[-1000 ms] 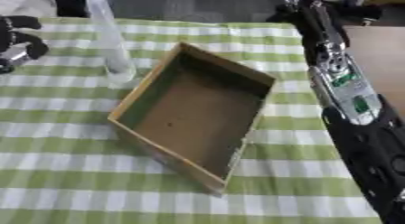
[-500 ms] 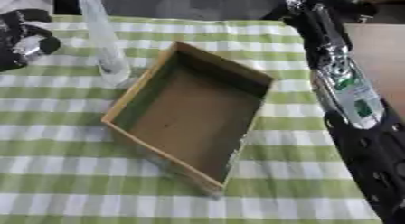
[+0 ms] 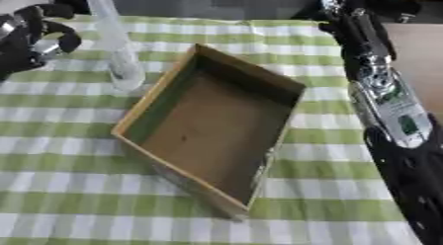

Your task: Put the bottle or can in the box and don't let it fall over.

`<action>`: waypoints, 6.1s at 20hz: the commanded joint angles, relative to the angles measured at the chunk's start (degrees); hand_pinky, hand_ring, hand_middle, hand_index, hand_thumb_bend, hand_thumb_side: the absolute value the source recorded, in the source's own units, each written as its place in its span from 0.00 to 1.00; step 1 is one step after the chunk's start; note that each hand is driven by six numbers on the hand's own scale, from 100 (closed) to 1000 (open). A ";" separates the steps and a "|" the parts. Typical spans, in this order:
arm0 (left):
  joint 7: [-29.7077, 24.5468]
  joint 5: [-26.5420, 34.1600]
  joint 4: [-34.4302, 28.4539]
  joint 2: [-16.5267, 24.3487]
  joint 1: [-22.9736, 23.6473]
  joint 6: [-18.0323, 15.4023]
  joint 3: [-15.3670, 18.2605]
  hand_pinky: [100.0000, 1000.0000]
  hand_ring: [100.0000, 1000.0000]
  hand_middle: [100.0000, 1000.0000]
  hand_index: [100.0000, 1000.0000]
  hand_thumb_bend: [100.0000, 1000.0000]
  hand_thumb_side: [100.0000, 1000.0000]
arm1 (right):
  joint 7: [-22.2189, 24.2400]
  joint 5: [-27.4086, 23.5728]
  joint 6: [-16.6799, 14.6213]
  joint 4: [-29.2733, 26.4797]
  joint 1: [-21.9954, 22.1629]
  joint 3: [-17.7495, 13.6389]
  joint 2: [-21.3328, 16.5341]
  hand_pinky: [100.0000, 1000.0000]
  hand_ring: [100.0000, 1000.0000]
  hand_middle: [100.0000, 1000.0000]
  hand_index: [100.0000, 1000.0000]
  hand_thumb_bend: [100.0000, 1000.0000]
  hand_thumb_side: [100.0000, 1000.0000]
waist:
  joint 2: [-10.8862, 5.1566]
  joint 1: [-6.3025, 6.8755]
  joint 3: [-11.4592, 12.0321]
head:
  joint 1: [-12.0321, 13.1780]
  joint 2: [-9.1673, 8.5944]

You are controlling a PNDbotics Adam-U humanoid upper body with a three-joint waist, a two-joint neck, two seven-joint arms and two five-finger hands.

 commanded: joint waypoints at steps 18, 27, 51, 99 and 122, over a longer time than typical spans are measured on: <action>-2.69 1.21 -2.06 -0.23 -3.80 0.10 -0.02 1.00 0.79 0.83 0.88 0.63 0.55 | -0.03 -0.12 -0.02 -0.61 -0.96 -0.28 -0.75 0.89 0.79 0.85 0.85 0.00 0.71 | -1.02 0.58 -0.33 | 0.80 -2.32; -3.04 -0.46 -1.45 -1.47 -4.51 0.75 -0.62 1.00 0.78 0.82 0.86 0.63 0.55 | -0.03 -0.15 -0.05 -0.50 -1.12 -0.29 -0.57 0.89 0.79 0.85 0.85 0.00 0.71 | -0.88 0.66 -0.69 | 1.07 -2.57; 5.95 -5.96 1.18 -1.73 -5.37 3.38 1.09 1.00 0.77 0.81 0.86 0.63 0.54 | 0.37 -0.30 -0.05 -0.28 -1.33 -0.07 -0.45 0.89 0.79 0.85 0.85 0.00 0.72 | 0.17 0.79 -1.08 | 1.35 -3.65; 4.11 -6.44 4.56 -4.42 -5.94 1.89 0.51 0.99 0.73 0.72 0.79 0.55 0.46 | 0.03 -0.60 0.03 0.02 -2.42 -0.38 0.08 0.89 0.79 0.85 0.85 0.00 0.73 | 3.37 0.86 -3.35 | 2.25 -4.86; 5.04 -3.13 5.69 -4.51 -5.33 4.57 0.83 0.96 0.59 0.45 0.57 0.00 0.00 | -0.43 -0.73 -0.06 0.34 -2.62 -0.72 0.32 0.89 0.79 0.85 0.85 0.00 0.73 | 3.31 0.47 -3.15 | 1.97 -4.87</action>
